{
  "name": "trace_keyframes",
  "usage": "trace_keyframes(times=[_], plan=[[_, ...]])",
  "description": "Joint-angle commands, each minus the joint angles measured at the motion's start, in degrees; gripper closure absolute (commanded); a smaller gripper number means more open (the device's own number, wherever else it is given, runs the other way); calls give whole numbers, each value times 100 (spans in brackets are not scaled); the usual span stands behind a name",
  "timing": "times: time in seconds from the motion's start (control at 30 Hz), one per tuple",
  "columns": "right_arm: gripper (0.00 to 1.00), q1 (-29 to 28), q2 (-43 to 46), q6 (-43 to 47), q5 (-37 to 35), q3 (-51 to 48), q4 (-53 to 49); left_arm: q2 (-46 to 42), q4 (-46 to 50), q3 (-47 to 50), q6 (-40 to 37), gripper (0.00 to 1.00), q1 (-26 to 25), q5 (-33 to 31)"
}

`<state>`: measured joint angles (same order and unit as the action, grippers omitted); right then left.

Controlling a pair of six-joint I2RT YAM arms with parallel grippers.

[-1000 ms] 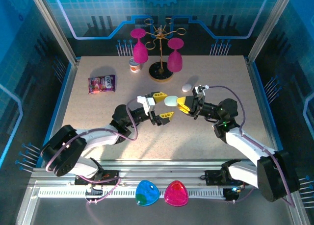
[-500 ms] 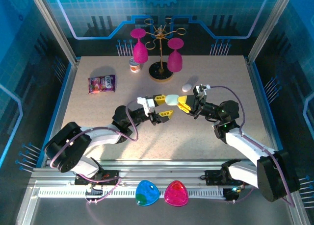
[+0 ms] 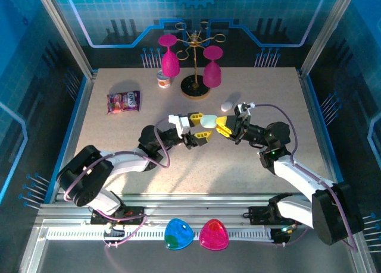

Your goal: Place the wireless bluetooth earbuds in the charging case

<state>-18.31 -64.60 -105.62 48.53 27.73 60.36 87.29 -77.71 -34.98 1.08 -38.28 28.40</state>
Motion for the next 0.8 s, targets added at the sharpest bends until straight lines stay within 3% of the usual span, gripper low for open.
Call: trace_keyframes(times=[0.0,0.27,0.4,0.67,0.77], plan=[[84,50,68,106,34,16,20,23,-258,-218,60,45,31,247],[84,46,-14,57,27,53,120,25,-214,-239,68,53,31,335],[84,47,-64,-62,37,127,318,70,-201,-245,85,44,33,386],[84,53,-84,-148,3,104,412,113,-214,-271,68,49,33,419],[84,40,-123,-278,-24,103,594,140,-226,-264,68,42,33,433]])
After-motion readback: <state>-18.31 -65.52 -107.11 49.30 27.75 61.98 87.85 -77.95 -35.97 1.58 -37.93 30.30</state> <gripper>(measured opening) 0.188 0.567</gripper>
